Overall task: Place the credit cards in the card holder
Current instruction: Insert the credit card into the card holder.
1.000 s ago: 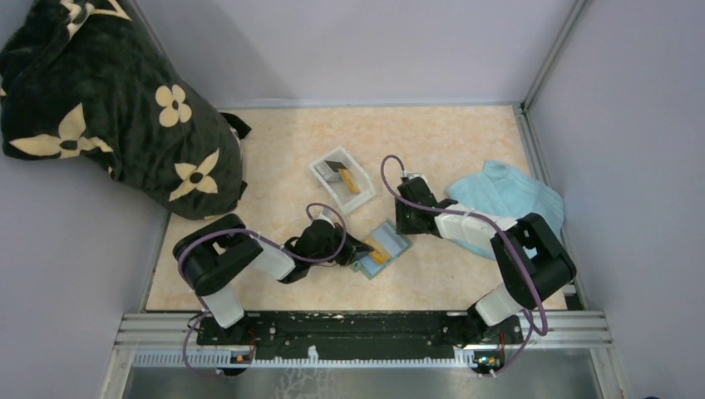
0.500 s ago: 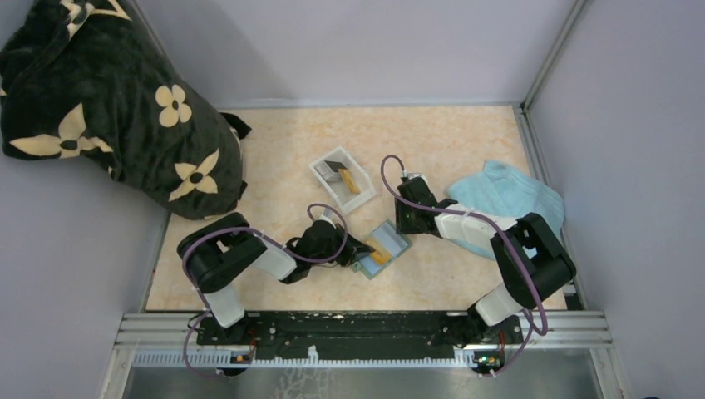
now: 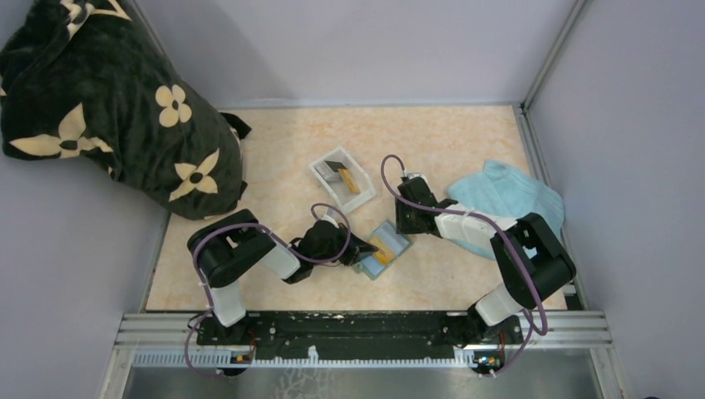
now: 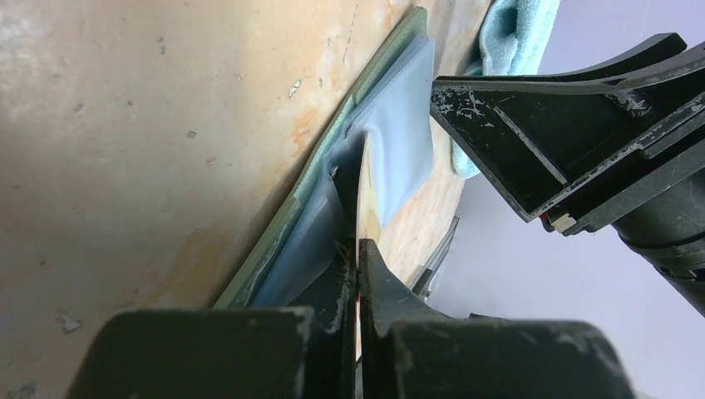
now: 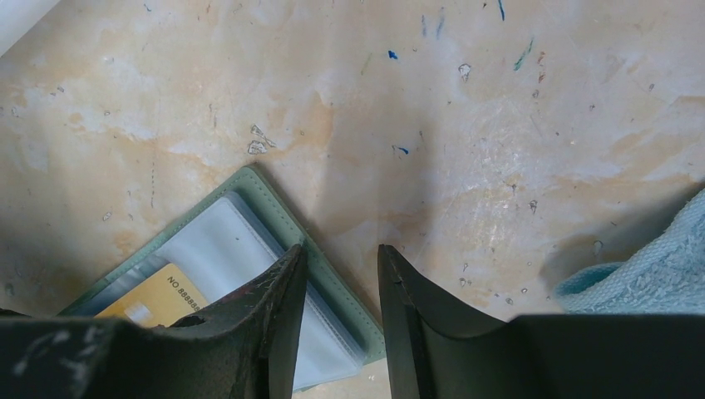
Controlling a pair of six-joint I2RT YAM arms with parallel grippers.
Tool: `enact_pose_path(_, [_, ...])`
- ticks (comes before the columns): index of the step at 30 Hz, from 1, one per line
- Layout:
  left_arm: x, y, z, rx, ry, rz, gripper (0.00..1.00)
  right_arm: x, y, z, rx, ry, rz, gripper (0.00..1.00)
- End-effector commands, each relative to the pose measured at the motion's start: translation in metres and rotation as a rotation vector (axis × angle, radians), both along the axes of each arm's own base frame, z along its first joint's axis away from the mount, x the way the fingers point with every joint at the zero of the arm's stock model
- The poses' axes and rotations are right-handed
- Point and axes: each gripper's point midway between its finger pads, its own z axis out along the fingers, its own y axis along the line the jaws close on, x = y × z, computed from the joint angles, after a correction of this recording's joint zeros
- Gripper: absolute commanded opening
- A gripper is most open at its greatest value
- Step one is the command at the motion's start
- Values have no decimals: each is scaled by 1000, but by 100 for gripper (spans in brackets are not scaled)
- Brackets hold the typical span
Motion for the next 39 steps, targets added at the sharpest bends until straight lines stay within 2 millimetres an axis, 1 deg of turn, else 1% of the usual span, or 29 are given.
enact_pose_path(1, [4,7,-17,51,-3,27,0,-30,-14,-31,-43,135,5,38])
enact_pose_path(9, [3,25,-23,49,17,108,0,-35,-17,-33,-47,144,5,38])
enact_pose_path(14, [-3,35,-30,55,63,155,0,-34,-17,-32,-46,143,5,38])
enact_pose_path(17, [-3,33,-32,59,63,150,0,-35,-17,-33,-48,145,6,38])
enact_pose_path(34, [6,14,-31,65,32,117,0,-36,-17,-34,-51,155,9,38])
enact_pose_path(39, [4,10,-34,69,33,112,0,-35,-18,-35,-55,156,9,38])
